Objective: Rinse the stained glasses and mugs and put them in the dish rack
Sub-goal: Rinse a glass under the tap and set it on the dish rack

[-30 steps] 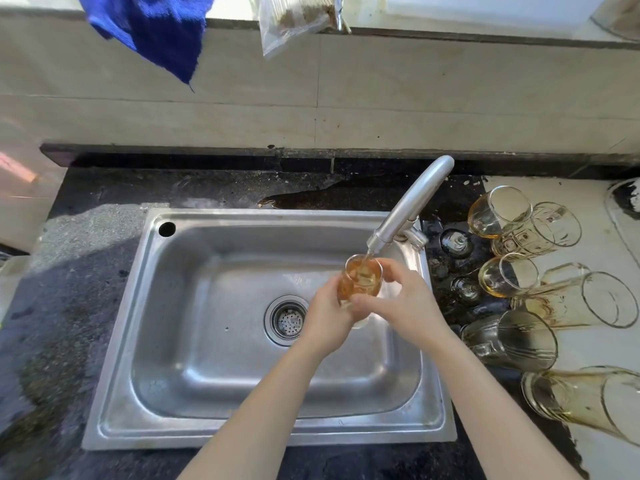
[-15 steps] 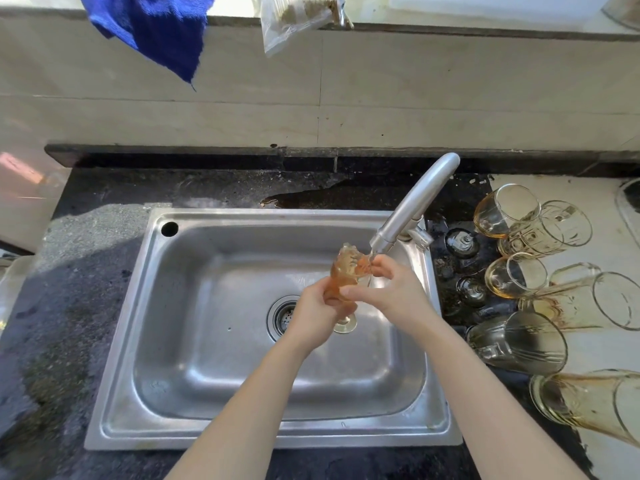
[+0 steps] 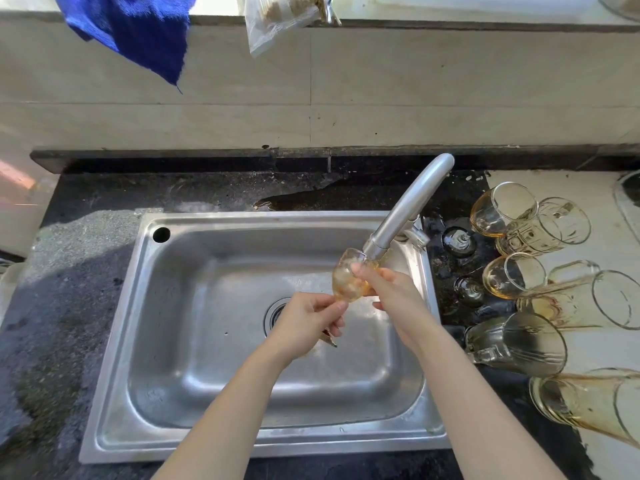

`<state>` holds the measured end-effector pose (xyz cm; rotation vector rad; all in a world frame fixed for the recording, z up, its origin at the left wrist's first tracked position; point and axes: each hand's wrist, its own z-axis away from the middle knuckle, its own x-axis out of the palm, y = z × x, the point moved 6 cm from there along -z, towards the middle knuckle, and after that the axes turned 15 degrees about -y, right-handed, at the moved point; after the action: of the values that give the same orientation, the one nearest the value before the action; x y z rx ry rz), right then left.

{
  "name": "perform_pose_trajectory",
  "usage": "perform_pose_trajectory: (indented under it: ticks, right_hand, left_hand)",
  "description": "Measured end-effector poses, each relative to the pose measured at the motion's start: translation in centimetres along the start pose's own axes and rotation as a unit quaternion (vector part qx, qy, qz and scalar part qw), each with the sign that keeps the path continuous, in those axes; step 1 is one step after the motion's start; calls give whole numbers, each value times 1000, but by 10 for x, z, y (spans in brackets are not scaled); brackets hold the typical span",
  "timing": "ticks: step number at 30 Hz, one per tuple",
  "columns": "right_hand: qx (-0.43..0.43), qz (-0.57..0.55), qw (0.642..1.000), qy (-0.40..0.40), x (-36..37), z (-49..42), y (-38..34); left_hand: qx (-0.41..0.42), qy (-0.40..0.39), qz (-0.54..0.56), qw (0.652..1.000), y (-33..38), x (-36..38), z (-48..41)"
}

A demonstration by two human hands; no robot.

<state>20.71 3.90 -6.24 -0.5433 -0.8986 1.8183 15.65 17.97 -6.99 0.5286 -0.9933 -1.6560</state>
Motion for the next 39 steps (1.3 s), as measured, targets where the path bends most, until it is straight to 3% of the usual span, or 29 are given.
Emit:
perform_pose_trajectory:
  ticks: [4,7,14,17,20,22,25,28,32,36,39]
  right_hand:
    - [-17,-17,1000,-3,11,-9,-8]
    - [-74,-48,996,-8,24,-10,-24]
    - [-88,-118,987,58,18,-13,-42]
    - [-136,2,983,125,16,-7,-48]
    - [-175,42,979,92,22,-7,-46]
    - [-161,6,985,66,21,-10,-45]
    - [-67,-119,989,53,15,-19,-36]
    - [13,-246,968,45,17,-25,-23]
    - [-33,-11,993,109,11,-21,-33]
    - [11,-92,995,44,9,-23,-30]
    - [39,-189,980,52,5,-28,-16]
  left_hand:
    - [-7,31,-8,999,8,-7,5]
    - [-24,9,56,998,15,-4,4]
    - [-43,-18,129,991,27,-1,8]
    - [-50,-7,139,989,30,0,7]
    - [-54,-4,121,991,35,1,7]
    - [-54,-9,76,996,39,-1,9]
    - [-57,-12,-13,998,47,-5,9]
    - [-73,15,-125,989,53,-6,7]
    - [-60,74,-246,965,60,-9,6]
    - [-50,82,-214,972,66,-10,6]
    - [-13,164,-153,974,74,-13,8]
